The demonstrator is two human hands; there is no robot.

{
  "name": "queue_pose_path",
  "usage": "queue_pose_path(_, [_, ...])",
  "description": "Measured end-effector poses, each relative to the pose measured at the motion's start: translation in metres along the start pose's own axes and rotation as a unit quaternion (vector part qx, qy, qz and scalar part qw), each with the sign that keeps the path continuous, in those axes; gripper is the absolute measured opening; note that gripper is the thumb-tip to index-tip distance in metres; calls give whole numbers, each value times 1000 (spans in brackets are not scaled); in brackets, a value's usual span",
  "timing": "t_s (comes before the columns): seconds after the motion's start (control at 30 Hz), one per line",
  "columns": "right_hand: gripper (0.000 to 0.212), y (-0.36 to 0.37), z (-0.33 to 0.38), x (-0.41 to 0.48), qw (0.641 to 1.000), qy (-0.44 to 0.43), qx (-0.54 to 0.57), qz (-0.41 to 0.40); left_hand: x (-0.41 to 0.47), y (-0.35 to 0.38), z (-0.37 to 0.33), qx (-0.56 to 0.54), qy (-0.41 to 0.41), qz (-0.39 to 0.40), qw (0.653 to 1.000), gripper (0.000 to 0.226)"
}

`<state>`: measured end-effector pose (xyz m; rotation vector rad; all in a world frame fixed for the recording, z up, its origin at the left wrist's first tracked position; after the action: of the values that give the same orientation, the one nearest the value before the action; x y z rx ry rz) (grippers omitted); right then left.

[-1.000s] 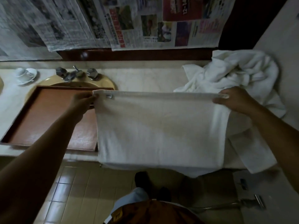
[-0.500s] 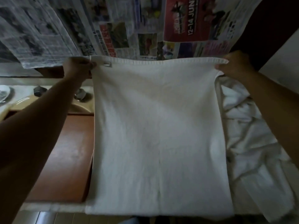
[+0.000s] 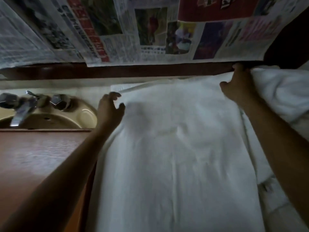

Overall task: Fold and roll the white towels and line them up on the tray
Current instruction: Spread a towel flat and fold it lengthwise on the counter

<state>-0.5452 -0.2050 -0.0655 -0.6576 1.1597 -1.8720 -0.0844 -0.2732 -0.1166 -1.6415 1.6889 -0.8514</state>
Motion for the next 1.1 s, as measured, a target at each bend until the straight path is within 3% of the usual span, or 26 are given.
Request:
queue_pose_path(0.1, [61,17,38,-76,991,-114,30,-58,-58,41,-17,63,87,45,993,46])
queue_pose_path(0.17, [62,60,61,-147,983,-175,38,-27,-92,69,-28,104,129,69,984,56])
queue_pose_path(0.23, [66,112,72,-219,972,-233,-25,34,-123,96,-29,141,178,112,967,64])
queue_pose_path(0.33, [65,148,54,-247,946,-296,-107,78,-134,106,-8,173,207,141,953,66])
queue_pose_path(0.53, [58,131,36,-209,939,-316,-124,58,-115,69,47,167,89,106,976,67])
queue_pose_path(0.67, [61,109,32,-285,964,-260,-36,38,-193,61,26,148,132,89,976,67])
queue_pose_path(0.8, [65,131,2,-366,957,-250,-114,90,-280,85,20,164,140,144,966,69])
queue_pose_path(1.03, [65,102,-55,-373,962,-236,-123,61,-300,59,60,199,123,127,964,67])
queue_pose_path(1.1, [69,97,-57,-383,964,-227,-120,63,-304,38,65,195,123,82,969,66])
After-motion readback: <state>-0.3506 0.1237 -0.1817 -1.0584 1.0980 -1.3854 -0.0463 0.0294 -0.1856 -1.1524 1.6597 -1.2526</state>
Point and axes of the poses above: each hand's wrist, its own x-axis towards the middle knuckle, its own y-axis out of the palm, z = x × y, the point moved 7 cm from there along x, towards the middle knuckle, and after that the axes turned 4 degrees about -y, right-handed, at the moved point
